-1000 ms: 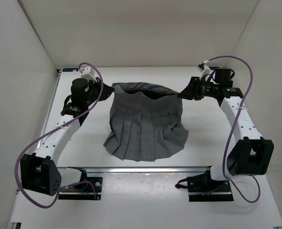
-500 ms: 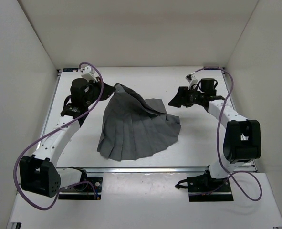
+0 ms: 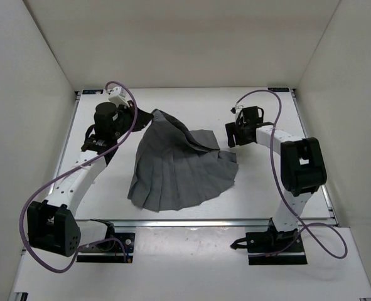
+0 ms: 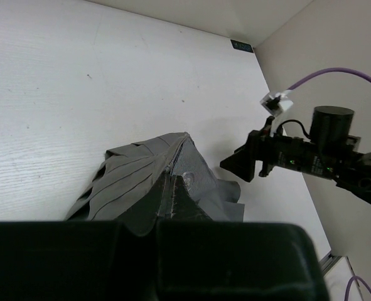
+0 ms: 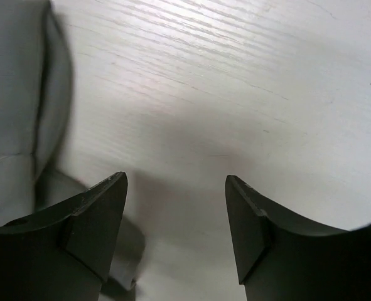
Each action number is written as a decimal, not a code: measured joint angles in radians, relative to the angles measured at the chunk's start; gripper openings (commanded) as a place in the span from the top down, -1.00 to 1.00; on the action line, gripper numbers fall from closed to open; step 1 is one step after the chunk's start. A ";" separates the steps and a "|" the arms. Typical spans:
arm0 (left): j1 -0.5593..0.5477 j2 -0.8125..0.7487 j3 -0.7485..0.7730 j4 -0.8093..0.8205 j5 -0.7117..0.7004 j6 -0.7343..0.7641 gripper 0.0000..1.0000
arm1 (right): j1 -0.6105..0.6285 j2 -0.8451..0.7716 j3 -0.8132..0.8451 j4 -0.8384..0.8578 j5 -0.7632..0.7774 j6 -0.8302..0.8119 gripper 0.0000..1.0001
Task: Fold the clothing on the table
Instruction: Flatten the skirt out
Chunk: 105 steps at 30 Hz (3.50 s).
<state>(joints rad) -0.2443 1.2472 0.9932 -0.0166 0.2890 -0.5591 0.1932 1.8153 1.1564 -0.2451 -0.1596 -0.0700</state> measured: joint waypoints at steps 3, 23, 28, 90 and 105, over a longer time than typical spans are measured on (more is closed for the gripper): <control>0.000 0.006 0.000 0.003 0.005 -0.003 1.00 | 0.023 0.050 0.031 -0.018 0.072 -0.031 -0.26; 0.006 0.008 -0.005 0.004 0.012 -0.014 1.00 | 0.037 -0.030 -0.043 0.156 -0.278 -0.007 -0.27; 0.008 0.008 -0.006 0.011 0.013 -0.015 1.00 | 0.005 -0.030 -0.043 0.154 -0.328 0.101 0.22; 0.021 -0.002 -0.056 0.048 0.029 -0.033 1.00 | -0.049 0.108 -0.058 0.246 -0.698 0.541 1.00; 0.157 0.267 0.340 0.032 0.056 0.030 1.00 | -0.150 0.131 0.594 -0.055 -0.747 0.489 1.00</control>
<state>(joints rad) -0.0875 1.5143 1.3327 0.0158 0.3447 -0.5289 0.0429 1.9461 1.7508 -0.3000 -0.9062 0.4187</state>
